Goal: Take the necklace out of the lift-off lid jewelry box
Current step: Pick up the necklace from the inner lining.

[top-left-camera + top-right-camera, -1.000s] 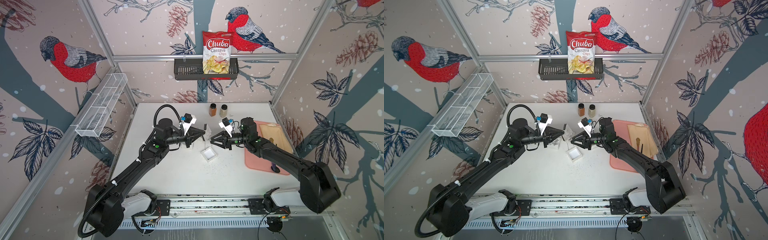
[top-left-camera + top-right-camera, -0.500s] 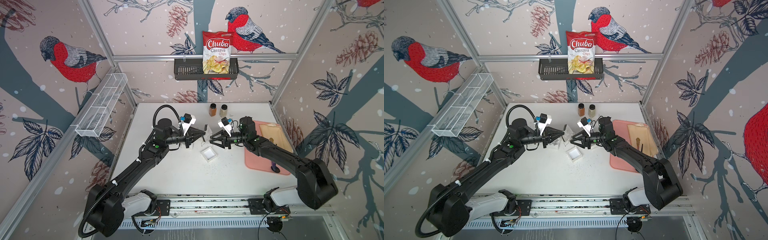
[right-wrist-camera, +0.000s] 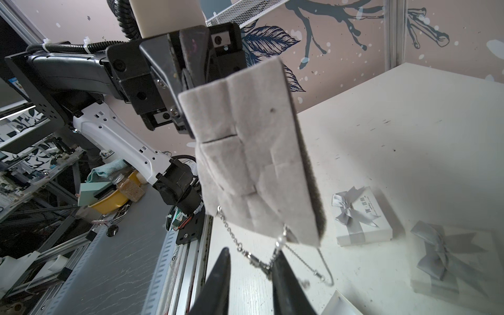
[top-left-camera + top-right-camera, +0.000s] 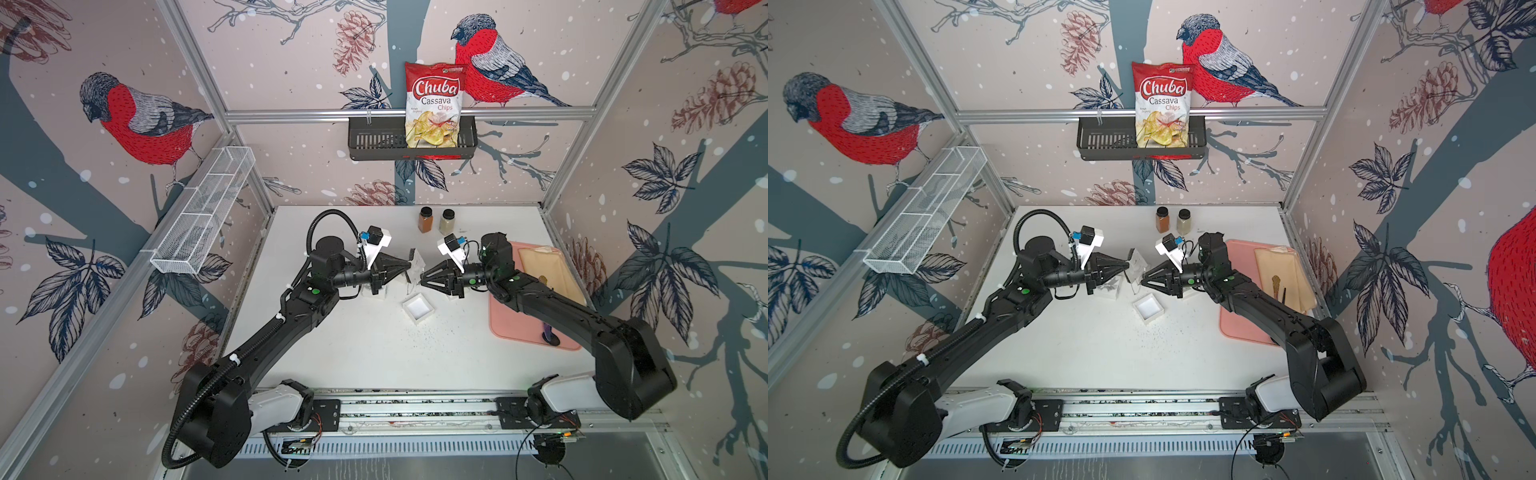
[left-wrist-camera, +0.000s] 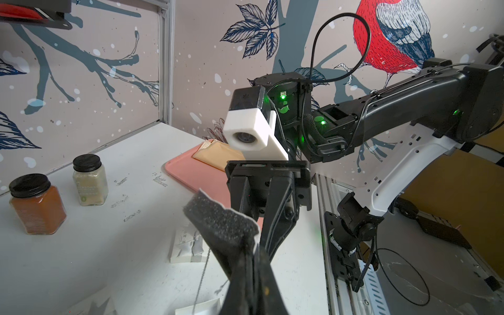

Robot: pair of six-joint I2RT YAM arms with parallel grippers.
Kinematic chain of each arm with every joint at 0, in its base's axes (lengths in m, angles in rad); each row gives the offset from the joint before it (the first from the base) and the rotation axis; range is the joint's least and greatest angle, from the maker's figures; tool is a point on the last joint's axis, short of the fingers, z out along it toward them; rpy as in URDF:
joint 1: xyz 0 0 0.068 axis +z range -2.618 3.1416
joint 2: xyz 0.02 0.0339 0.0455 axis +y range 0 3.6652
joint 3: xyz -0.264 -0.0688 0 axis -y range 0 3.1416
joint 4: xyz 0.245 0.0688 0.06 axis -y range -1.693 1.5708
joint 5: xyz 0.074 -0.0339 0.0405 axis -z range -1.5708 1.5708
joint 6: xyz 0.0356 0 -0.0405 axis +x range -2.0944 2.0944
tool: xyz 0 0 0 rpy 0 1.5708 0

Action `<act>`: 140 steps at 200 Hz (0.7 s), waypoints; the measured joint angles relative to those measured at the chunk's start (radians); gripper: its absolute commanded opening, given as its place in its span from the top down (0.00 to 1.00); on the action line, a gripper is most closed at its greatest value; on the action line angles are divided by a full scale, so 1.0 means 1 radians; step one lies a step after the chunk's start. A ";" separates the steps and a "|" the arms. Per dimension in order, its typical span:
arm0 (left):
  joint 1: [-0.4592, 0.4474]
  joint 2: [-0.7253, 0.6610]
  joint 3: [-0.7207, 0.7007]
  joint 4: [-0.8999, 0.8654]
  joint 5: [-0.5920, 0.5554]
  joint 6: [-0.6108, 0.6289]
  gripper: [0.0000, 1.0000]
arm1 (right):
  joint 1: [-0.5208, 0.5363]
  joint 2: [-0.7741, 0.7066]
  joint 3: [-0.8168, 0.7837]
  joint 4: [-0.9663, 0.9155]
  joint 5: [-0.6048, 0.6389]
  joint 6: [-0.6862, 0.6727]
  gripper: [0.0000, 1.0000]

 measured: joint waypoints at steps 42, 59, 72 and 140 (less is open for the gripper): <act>0.008 0.003 -0.009 0.025 0.010 -0.009 1.00 | 0.002 0.000 -0.001 0.003 -0.010 0.000 0.88; 0.009 0.003 -0.012 0.031 0.015 -0.011 1.00 | 0.002 0.000 -0.001 0.003 -0.010 0.000 0.92; 0.012 0.003 -0.014 0.034 0.015 -0.018 1.00 | 0.003 0.000 -0.001 0.003 -0.010 0.000 0.95; 0.052 0.008 -0.047 0.086 -0.020 -0.067 1.00 | -0.007 -0.057 -0.042 0.017 0.027 0.008 1.00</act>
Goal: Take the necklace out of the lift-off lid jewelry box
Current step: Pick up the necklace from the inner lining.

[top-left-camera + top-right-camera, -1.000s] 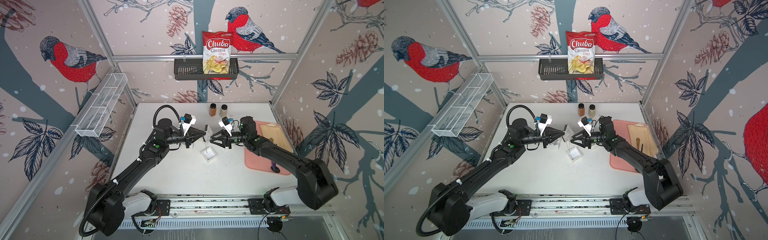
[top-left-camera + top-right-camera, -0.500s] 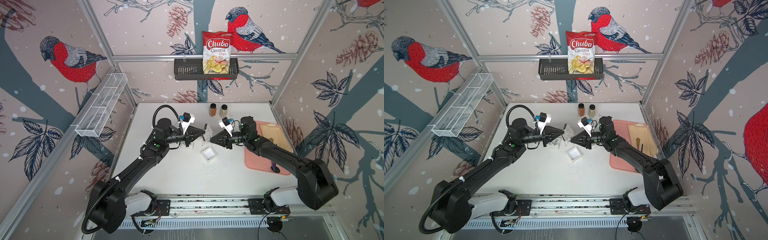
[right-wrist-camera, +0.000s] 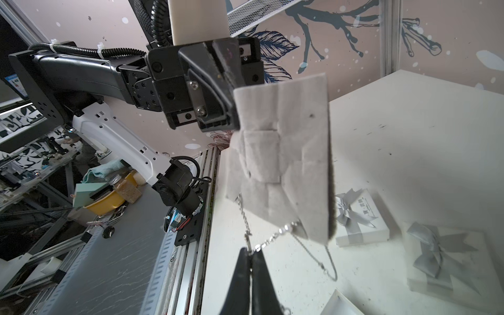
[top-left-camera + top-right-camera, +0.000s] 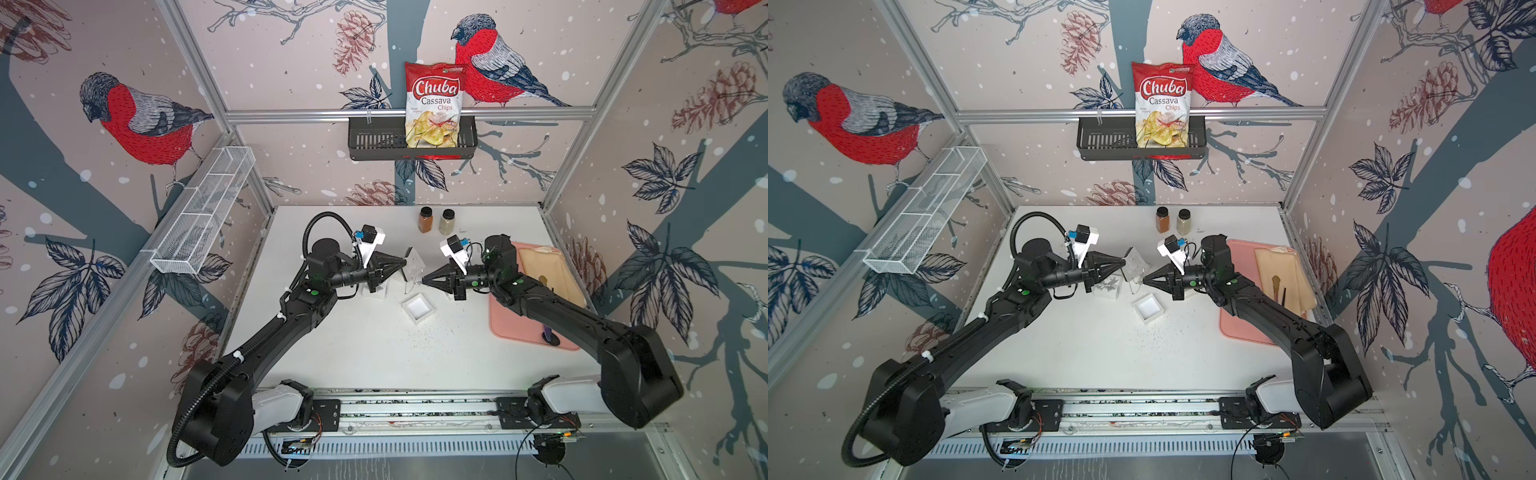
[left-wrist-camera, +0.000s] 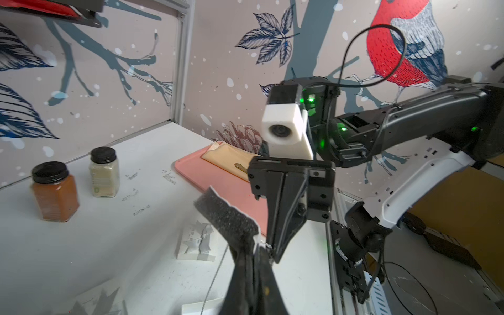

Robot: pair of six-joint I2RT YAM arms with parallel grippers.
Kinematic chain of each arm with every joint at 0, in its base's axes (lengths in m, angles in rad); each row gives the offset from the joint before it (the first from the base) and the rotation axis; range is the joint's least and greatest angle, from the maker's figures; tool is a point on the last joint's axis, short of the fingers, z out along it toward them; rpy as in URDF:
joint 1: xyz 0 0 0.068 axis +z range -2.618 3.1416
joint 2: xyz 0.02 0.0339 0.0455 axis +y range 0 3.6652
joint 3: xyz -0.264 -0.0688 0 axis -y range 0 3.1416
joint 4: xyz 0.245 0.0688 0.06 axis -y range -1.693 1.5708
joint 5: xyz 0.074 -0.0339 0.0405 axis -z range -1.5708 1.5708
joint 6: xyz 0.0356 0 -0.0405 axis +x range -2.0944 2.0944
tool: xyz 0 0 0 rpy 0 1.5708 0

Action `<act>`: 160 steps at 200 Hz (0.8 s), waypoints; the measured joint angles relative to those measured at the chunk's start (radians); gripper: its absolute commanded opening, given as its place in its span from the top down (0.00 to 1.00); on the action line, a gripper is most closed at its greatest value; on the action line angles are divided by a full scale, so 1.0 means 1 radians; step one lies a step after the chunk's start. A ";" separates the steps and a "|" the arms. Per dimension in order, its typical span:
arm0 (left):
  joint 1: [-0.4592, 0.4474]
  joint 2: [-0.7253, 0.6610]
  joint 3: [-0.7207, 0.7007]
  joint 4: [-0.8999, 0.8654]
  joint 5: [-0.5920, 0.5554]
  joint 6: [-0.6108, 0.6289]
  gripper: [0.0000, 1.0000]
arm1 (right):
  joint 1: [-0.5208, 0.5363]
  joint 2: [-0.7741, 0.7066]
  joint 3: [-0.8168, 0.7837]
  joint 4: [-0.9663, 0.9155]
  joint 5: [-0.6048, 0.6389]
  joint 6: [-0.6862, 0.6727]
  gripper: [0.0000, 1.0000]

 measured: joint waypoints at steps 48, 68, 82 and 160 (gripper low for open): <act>0.055 0.005 -0.016 0.044 -0.062 -0.080 1.00 | -0.034 -0.055 -0.052 0.016 0.038 0.024 1.00; 0.064 0.005 -0.026 0.076 -0.080 -0.112 1.00 | -0.044 -0.064 -0.056 0.015 0.053 0.041 1.00; 0.070 0.001 -0.031 0.080 -0.101 -0.126 1.00 | -0.051 -0.068 -0.056 0.014 0.067 0.041 1.00; 0.093 -0.112 -0.059 -0.064 -0.472 -0.097 1.00 | -0.085 0.021 0.091 -0.085 0.275 0.041 1.00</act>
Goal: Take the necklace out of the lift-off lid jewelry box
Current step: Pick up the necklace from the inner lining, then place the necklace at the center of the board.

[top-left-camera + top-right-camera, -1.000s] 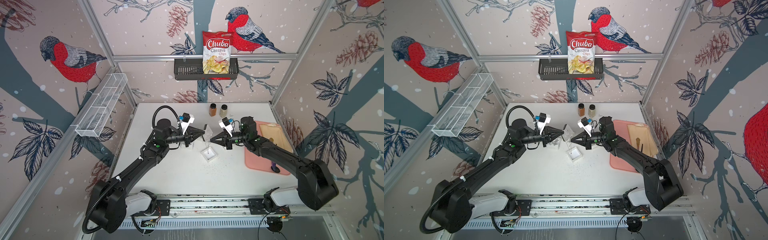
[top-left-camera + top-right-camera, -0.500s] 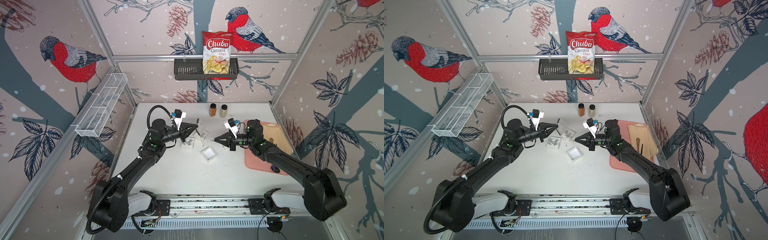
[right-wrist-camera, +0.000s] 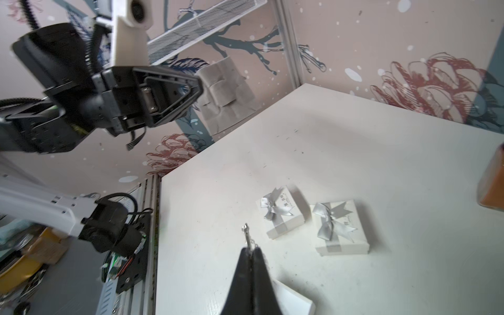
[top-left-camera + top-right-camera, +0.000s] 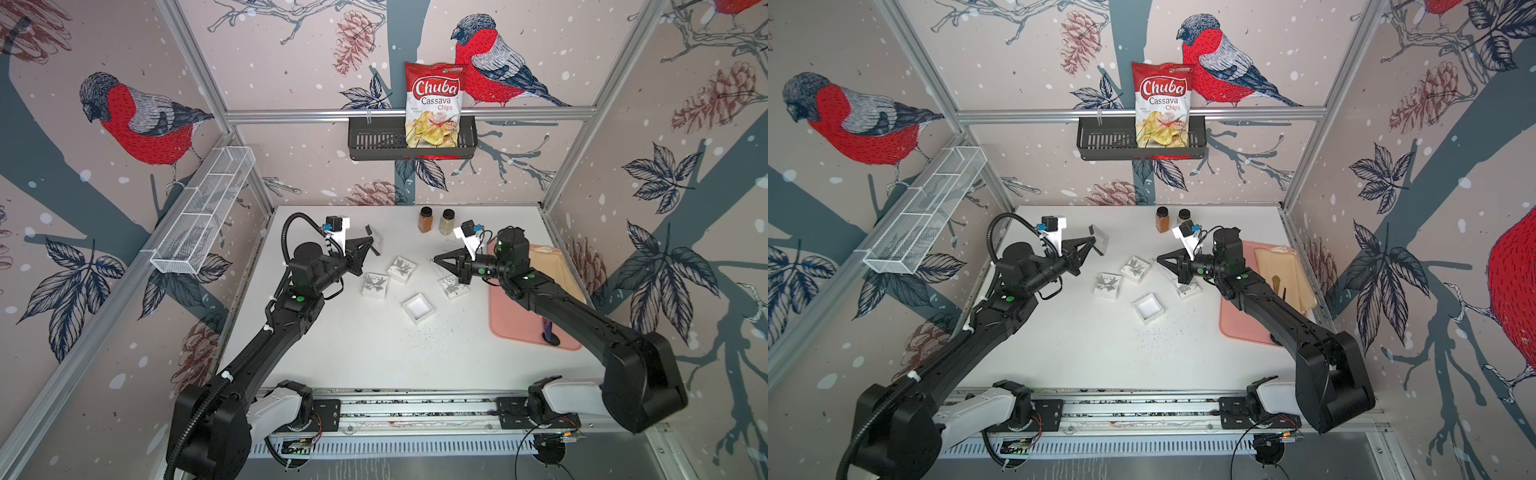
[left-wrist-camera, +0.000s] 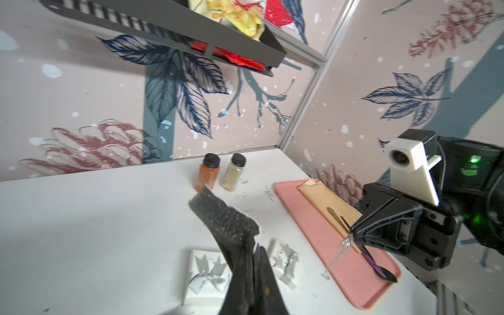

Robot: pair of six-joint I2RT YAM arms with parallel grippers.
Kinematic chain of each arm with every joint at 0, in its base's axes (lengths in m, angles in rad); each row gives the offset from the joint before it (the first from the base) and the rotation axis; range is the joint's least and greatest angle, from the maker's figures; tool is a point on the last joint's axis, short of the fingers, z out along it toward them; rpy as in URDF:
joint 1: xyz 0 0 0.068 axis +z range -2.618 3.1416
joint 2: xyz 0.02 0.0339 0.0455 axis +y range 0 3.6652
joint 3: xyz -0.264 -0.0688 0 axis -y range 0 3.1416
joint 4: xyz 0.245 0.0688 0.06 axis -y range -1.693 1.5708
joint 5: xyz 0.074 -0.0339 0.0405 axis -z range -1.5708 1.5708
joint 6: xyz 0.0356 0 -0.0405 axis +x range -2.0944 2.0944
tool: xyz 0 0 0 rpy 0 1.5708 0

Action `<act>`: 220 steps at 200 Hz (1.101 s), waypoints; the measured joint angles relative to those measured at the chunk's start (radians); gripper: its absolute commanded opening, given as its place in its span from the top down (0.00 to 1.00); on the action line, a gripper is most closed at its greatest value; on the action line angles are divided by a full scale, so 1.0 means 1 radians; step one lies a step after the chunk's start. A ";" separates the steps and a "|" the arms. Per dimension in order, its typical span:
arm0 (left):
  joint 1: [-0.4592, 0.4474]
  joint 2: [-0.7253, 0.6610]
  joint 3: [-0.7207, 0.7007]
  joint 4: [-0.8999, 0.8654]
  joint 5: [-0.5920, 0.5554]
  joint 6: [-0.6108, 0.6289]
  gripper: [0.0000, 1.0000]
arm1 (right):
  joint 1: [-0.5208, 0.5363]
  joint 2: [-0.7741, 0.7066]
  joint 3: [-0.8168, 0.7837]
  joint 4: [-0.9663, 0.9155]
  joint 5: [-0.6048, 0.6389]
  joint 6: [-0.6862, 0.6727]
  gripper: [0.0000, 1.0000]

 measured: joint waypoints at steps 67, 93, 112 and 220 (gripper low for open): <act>0.000 -0.092 -0.106 -0.011 0.068 0.020 1.00 | -0.004 0.335 0.338 -0.163 0.277 0.031 1.00; 0.000 -0.138 -0.135 -0.008 0.092 0.026 1.00 | 0.001 0.496 0.541 -0.243 0.353 0.029 1.00; 0.000 -0.171 -0.153 0.000 0.095 0.026 1.00 | 0.014 0.607 0.703 -0.317 0.386 0.016 1.00; 0.000 -0.203 -0.172 0.002 0.097 0.026 1.00 | 0.064 0.828 1.052 -0.560 0.443 -0.053 1.00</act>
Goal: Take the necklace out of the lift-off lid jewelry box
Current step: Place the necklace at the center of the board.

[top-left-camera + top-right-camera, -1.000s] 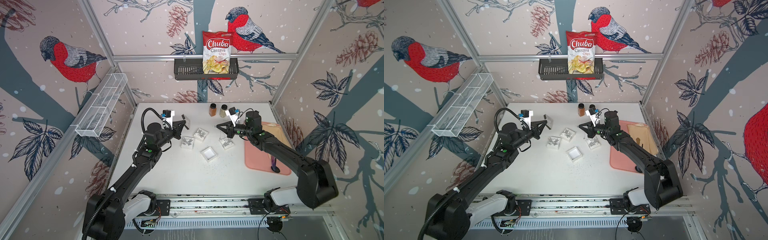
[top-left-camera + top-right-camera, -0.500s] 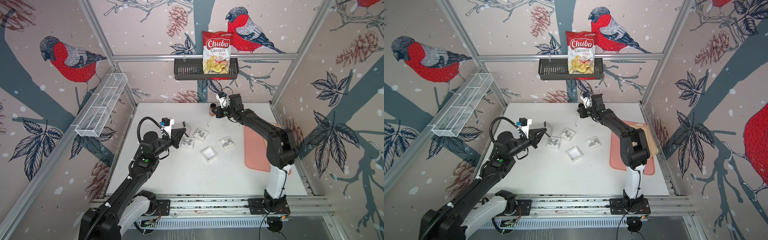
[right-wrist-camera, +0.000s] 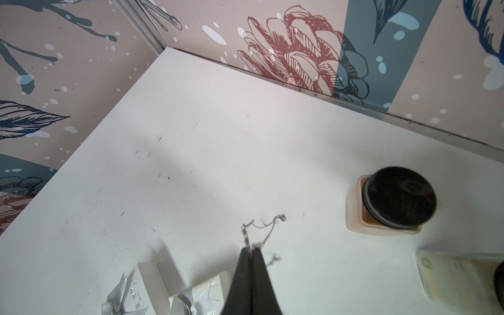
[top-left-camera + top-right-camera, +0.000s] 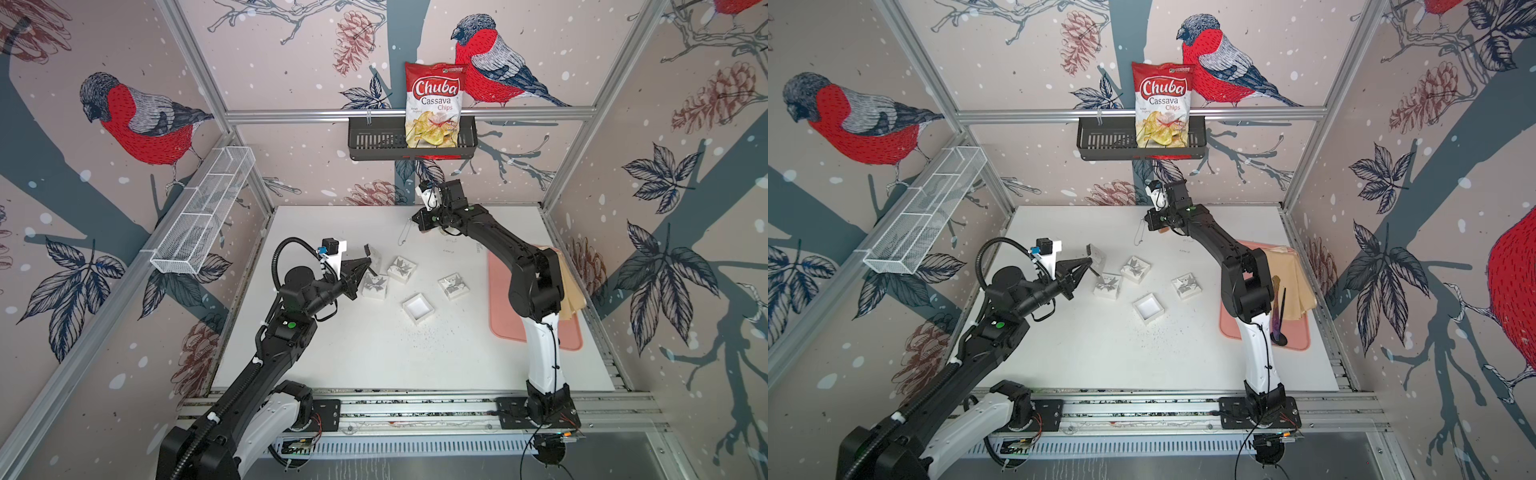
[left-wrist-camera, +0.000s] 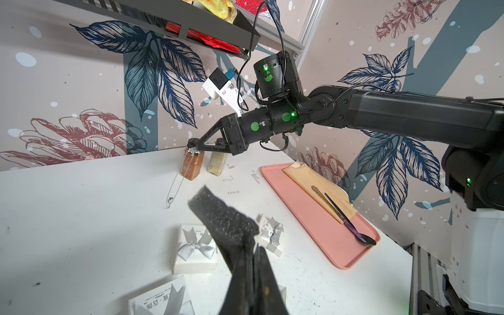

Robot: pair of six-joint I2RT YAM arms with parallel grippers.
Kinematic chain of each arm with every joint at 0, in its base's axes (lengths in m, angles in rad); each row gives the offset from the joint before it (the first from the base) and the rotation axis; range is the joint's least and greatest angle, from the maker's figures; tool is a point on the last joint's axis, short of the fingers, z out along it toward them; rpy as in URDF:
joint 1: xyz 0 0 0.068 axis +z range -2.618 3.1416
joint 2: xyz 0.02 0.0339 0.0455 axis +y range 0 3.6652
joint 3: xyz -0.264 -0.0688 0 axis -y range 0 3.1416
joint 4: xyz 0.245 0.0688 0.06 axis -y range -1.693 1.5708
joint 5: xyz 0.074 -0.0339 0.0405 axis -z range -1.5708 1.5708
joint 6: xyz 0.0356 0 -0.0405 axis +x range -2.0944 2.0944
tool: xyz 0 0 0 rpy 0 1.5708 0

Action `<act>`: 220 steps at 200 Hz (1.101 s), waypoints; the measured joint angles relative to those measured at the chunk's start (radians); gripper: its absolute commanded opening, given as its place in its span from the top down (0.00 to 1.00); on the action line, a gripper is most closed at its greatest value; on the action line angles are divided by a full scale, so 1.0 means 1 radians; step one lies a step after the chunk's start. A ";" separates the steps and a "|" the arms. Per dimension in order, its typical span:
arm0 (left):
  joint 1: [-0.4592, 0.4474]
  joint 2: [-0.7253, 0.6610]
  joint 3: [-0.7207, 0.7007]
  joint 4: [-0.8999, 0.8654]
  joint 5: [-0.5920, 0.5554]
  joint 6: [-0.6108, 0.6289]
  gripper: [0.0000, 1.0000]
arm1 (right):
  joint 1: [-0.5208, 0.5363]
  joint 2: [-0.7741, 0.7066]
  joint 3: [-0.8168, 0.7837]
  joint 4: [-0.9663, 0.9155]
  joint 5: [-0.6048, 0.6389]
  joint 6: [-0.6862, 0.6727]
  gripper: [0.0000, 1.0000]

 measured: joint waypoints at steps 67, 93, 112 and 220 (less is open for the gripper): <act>0.000 0.014 -0.012 0.009 0.003 0.000 1.00 | -0.059 -0.122 -0.368 0.032 0.074 0.028 0.98; 0.000 0.050 -0.011 0.031 0.020 -0.001 1.00 | -0.079 -0.135 -0.440 0.049 0.103 0.036 0.93; 0.000 0.084 -0.007 0.044 0.030 -0.003 1.00 | -0.090 -0.137 -0.480 0.053 0.121 0.057 0.75; -0.008 0.263 0.082 0.192 0.452 -0.047 1.00 | -0.112 -0.542 -0.855 0.305 -0.367 -0.022 0.49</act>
